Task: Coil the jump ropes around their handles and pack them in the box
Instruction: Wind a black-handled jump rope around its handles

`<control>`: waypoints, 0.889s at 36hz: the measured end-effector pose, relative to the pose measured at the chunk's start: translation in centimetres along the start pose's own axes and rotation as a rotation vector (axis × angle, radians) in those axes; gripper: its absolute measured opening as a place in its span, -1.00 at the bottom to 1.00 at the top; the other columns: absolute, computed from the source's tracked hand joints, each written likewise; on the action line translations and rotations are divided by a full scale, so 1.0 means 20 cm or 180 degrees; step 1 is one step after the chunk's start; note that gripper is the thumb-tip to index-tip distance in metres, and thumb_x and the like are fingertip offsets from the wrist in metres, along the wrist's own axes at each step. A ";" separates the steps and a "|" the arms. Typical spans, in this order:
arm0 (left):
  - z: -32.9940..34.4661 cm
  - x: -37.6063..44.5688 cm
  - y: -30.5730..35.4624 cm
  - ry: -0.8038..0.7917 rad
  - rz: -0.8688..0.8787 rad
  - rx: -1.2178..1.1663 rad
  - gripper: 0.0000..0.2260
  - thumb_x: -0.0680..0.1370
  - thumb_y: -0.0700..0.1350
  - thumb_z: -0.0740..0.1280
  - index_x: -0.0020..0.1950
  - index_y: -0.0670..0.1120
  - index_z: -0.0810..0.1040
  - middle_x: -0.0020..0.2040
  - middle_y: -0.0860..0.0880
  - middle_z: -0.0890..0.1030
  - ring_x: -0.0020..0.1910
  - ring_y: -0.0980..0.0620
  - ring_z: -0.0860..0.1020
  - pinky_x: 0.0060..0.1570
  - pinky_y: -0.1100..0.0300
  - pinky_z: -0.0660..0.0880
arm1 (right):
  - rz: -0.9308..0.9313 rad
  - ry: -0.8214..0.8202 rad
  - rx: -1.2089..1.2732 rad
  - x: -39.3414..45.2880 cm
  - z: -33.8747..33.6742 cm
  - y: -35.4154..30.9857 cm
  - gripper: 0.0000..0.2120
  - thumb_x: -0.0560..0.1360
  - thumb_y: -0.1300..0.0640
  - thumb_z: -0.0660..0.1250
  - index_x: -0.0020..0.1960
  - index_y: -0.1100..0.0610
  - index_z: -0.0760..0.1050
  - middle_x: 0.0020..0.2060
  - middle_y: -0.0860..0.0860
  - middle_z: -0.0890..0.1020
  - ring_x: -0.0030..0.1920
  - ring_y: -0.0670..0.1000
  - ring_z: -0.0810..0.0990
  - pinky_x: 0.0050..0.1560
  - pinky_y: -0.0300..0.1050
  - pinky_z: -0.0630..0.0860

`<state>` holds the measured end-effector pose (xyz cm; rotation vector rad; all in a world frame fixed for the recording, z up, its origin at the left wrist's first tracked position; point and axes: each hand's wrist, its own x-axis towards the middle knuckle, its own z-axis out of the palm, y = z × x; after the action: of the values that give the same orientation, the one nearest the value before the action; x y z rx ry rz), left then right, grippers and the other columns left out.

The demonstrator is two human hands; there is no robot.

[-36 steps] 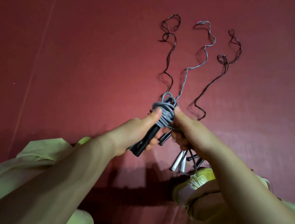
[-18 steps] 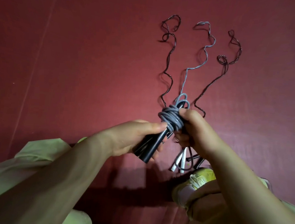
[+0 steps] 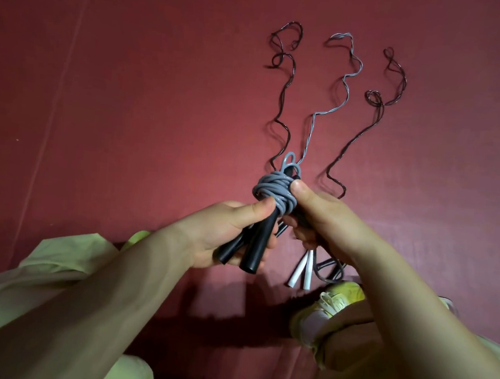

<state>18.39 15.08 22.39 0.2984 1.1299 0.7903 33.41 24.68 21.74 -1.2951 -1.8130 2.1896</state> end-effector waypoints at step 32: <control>0.01 -0.01 0.05 -0.0417 -0.0576 -0.0313 -0.38 0.40 0.36 0.09 -0.13 -0.19 0.58 -0.27 -0.13 0.62 -0.34 -0.08 0.61 -0.24 0.09 0.57 | 0.0022 0.0141 0.0452 0.02 0.03 0.01 -0.46 0.19 -0.32 0.22 -0.07 0.10 0.38 -0.47 -0.09 0.37 -0.42 -0.03 0.21 -0.45 -0.23 0.26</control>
<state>18.10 15.57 23.21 0.1606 0.9769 0.6541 32.93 24.38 21.31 -1.3115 -1.6074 2.2281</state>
